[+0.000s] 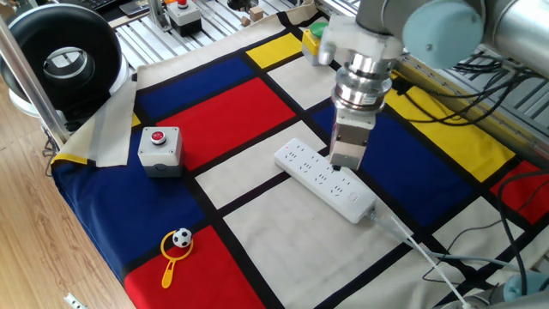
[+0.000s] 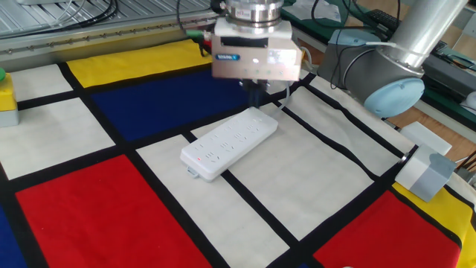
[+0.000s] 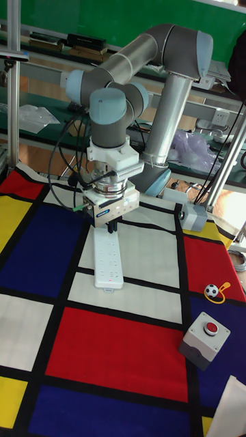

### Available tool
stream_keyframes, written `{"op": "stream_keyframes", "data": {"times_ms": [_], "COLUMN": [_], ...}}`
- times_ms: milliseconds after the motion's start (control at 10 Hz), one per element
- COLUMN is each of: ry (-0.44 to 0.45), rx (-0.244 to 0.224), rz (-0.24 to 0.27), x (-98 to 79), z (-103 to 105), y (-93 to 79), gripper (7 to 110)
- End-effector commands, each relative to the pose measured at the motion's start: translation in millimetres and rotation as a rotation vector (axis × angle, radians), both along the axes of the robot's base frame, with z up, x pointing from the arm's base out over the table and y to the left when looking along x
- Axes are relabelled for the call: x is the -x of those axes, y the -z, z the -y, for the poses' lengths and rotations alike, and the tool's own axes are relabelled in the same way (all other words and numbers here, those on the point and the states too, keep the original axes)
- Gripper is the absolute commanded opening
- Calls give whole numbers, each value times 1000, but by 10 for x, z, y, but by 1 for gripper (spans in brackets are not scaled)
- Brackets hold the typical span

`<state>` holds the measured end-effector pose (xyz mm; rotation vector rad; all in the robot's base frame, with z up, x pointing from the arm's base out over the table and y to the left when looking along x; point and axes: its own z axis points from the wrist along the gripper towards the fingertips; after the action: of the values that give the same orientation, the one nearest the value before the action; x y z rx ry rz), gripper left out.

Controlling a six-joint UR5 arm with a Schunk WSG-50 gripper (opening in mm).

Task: Turn off the power strip by pressing the button

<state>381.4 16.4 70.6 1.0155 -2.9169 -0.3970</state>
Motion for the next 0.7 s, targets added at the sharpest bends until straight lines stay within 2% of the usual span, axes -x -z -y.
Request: {"op": "stream_keyframes", "data": {"times_ms": [0,100,200,400,500,600], "ry": [-21,-107,-85,-92,-101,-121], "rx": [-104,-131,-143,-241,-247,-229], "rz": [-60,-54,-14,68,111,132], "x": [176,262,220,92,-19,-65], "z": [-189,-117,-43,-134,-136,-98], "y": [-105,-126,-140,-161,-122,-13], "gripper": [7,7,7,7,7,7]}}
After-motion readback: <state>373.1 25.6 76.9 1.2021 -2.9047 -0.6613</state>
